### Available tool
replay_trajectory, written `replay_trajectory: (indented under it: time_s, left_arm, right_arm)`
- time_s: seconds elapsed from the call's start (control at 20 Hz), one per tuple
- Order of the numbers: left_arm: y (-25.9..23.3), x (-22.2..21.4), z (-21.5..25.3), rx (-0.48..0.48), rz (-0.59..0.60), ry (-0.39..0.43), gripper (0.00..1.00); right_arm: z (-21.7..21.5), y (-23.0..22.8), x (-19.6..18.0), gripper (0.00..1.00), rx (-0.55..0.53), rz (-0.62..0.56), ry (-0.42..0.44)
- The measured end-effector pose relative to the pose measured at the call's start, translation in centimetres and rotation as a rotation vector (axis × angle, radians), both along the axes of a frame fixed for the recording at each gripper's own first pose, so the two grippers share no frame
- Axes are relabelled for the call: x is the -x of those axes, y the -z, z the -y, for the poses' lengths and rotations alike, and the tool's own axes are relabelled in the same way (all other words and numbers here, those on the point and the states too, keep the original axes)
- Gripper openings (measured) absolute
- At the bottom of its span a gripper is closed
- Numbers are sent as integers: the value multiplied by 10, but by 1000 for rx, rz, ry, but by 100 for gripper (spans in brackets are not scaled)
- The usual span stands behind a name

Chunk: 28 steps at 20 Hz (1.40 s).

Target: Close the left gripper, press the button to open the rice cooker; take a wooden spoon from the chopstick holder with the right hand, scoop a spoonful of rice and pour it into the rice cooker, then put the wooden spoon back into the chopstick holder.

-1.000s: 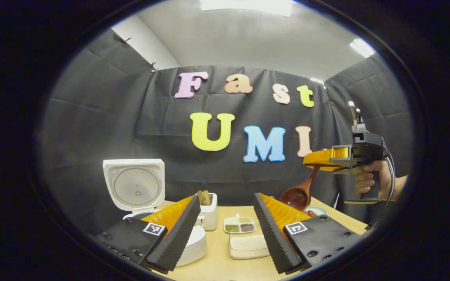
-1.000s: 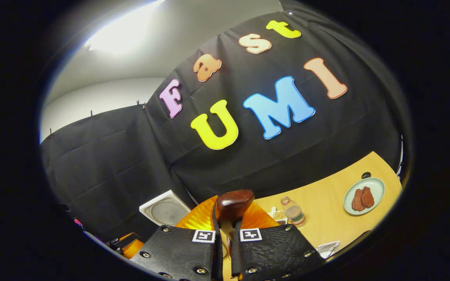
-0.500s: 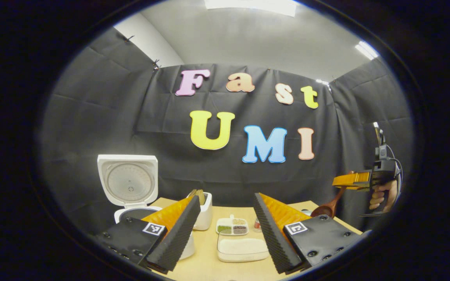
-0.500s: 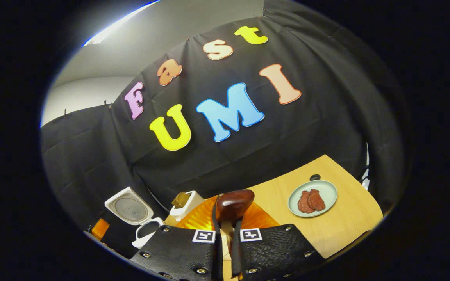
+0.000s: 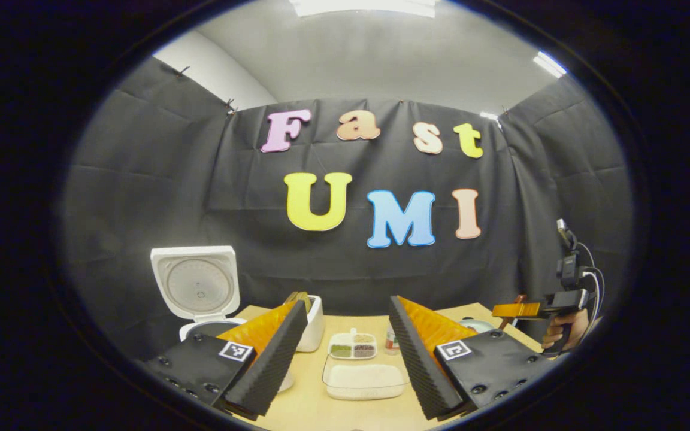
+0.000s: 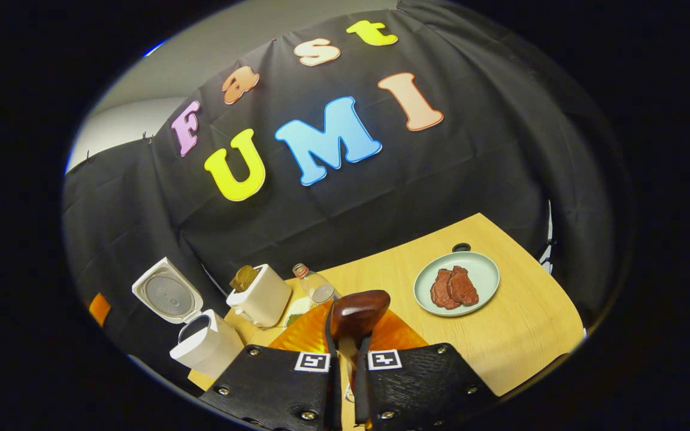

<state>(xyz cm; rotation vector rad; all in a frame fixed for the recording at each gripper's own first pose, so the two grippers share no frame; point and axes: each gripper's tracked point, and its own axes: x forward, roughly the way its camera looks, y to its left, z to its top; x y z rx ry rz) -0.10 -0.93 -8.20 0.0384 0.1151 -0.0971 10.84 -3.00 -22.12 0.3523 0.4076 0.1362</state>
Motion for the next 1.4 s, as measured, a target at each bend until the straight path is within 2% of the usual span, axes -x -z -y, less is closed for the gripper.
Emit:
replay_trajectory:
  time_s: [0.2,0.4,0.85,1.0,1.15,1.3,1.35,1.4]
  left_arm:
    - [-7,9,-2,19,4,-38,96]
    - [0,6,-11,-3,0,-25,95]
    - [-1,-19,-68,13,-8,-29,96]
    - [-1,-26,-87,-45,-7,-41,95]
    - [-13,-31,-109,-62,18,-78,97]
    - [-25,-39,-123,-50,34,-100,99]
    - [-27,-42,-124,-45,30,-99,94]
    - [-29,-47,-126,-43,23,-99,96]
  right_arm:
    - [-12,28,-3,9,12,-40,-3]
    - [-17,50,-7,9,52,-82,27]
    - [-27,90,-7,9,91,-106,84]
    - [-16,105,-4,11,102,-137,126]
    - [7,89,7,27,179,-97,180]
    - [30,47,10,99,330,22,213]
    - [26,24,21,98,365,64,208]
    - [19,4,25,98,384,100,194]
